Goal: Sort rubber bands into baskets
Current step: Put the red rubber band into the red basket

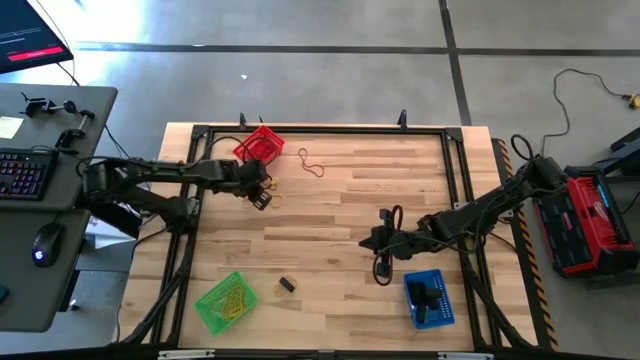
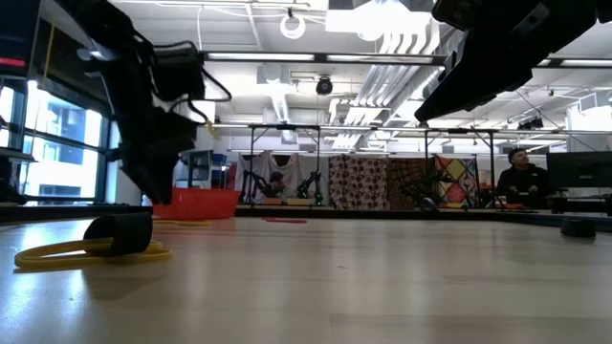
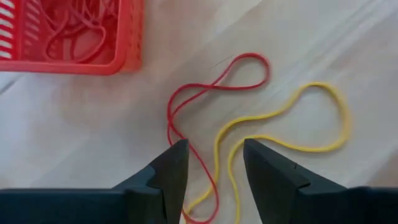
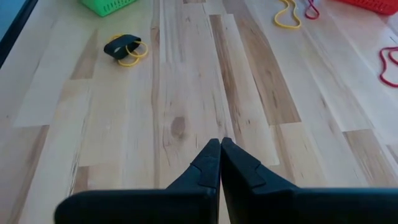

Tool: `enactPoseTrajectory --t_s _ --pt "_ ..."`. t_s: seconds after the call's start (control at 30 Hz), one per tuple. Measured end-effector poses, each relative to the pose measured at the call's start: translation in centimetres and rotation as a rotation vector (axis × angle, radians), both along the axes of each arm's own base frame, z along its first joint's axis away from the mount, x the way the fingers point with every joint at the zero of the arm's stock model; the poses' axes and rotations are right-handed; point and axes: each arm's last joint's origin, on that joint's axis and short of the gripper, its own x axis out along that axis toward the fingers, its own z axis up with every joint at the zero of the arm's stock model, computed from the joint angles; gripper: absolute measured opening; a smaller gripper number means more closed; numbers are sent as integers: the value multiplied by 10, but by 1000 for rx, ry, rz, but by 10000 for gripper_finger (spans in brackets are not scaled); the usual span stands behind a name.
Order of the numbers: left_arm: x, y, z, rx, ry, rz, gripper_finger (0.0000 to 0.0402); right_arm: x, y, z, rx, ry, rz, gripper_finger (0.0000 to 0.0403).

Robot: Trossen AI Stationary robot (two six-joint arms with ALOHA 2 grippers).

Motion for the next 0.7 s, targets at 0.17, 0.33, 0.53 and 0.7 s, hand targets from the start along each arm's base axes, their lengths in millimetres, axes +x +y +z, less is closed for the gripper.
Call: enactPoseTrajectory --t_s 0.17,0.33,0.53,0.7 --pt "4 13 -20 1 72 54 150 0 0 0 -2 4 0 0" --pt "7 22 -33 -9 109 75 151 0 0 0 -2 4 0 0" --pt "8 23 -36 -7 132 30 137 0 0 0 -2 5 -1 0" --pt "9 22 -36 -15 131 -30 81 0 0 0 1 4 -3 0"
